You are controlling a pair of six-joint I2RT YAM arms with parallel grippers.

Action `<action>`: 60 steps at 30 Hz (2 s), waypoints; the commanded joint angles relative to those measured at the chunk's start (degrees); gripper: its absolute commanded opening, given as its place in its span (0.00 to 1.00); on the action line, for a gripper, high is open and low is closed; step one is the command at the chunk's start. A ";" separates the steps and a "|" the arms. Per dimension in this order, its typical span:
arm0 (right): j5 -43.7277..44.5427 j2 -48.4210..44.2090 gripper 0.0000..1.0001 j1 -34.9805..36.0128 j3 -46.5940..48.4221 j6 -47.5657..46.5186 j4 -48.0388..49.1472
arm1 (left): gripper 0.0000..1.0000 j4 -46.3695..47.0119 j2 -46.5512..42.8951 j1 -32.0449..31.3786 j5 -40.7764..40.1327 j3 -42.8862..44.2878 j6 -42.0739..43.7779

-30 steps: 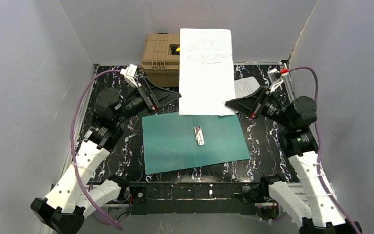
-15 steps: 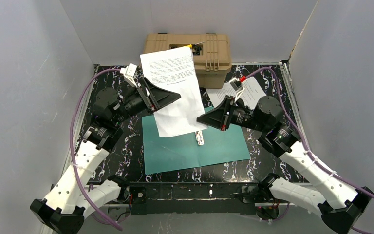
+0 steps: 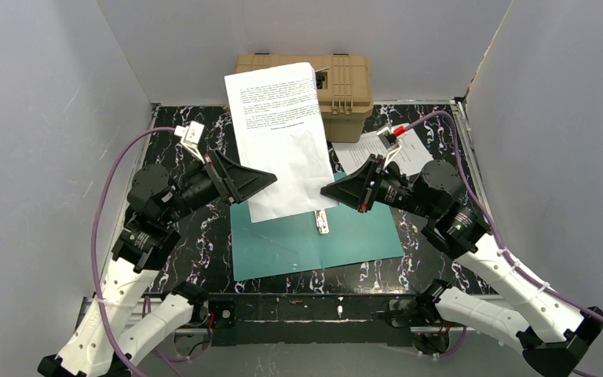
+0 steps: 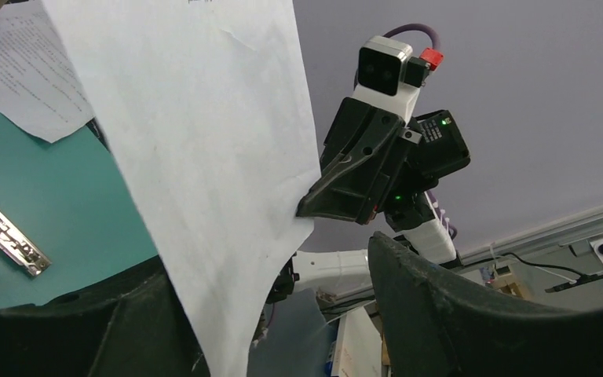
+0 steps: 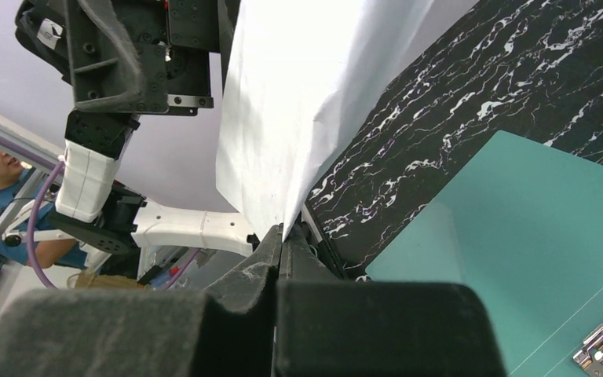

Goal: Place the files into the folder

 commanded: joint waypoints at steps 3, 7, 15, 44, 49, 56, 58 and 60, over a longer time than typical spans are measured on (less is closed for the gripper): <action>-0.96 -1.59 0.01 0.70 -0.59 -1.57 2.06 | 0.55 -2.58 -1.92 0.27 -0.84 -0.91 1.70; -2.29 -1.44 0.01 1.77 -1.45 -1.66 3.27 | 0.42 -1.16 -1.20 0.27 0.25 -0.66 1.10; -2.11 -2.30 0.01 4.33 -2.25 -2.66 4.29 | 0.40 -1.77 -0.45 0.23 -0.42 -0.71 2.57; 9.06 -8.23 0.77 4.85 -1.05 -13.17 -8.88 | 0.00 -2.70 -6.88 0.32 7.45 -0.27 15.86; 8.28 -8.54 0.93 4.81 -0.04 -14.12 -8.24 | 0.00 -5.92 -6.25 0.27 14.67 2.23 19.94; 1.15 -7.92 0.99 4.85 -0.48 -12.24 -0.98 | 0.00 -4.17 -4.93 0.27 26.14 3.66 19.76; -1.23 -7.63 0.99 4.86 -0.28 -11.66 1.10 | 0.00 -3.02 -5.38 0.22 28.22 3.54 19.04; -2.25 -7.61 0.99 4.85 -0.46 -11.27 2.76 | 0.00 -1.36 -5.83 0.24 30.03 3.23 18.06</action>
